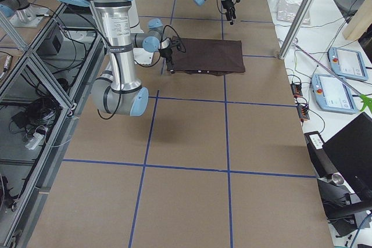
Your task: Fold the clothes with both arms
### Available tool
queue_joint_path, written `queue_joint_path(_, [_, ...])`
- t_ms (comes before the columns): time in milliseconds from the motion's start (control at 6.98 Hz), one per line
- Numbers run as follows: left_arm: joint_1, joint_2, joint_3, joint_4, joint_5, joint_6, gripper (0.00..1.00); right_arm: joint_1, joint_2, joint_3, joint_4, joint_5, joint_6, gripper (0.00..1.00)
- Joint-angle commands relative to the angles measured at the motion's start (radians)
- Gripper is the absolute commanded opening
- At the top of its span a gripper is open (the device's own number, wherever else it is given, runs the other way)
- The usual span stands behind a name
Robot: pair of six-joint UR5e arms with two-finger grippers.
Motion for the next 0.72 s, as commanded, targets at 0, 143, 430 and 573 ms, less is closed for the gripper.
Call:
queue_joint_path(0, [0.000, 0.000, 0.000, -0.001, 0.000, 0.000, 1.00, 0.012, -0.003, 0.002, -0.037, 0.001, -0.023, 1.00])
queue_joint_path(143, [0.000, 0.000, 0.000, -0.001, 0.000, 0.002, 1.00, 0.029, -0.006, 0.003, -0.052, 0.007, -0.041, 1.00])
queue_joint_path(430, [0.000, 0.000, 0.000, -0.001, 0.000, 0.002, 1.00, 0.087, -0.031, 0.008, -0.115, 0.054, -0.073, 1.00])
queue_joint_path(573, [0.000, 0.000, 0.000, -0.001, 0.000, 0.002, 1.00, 0.116, -0.060, 0.010, -0.122, 0.068, -0.104, 1.00])
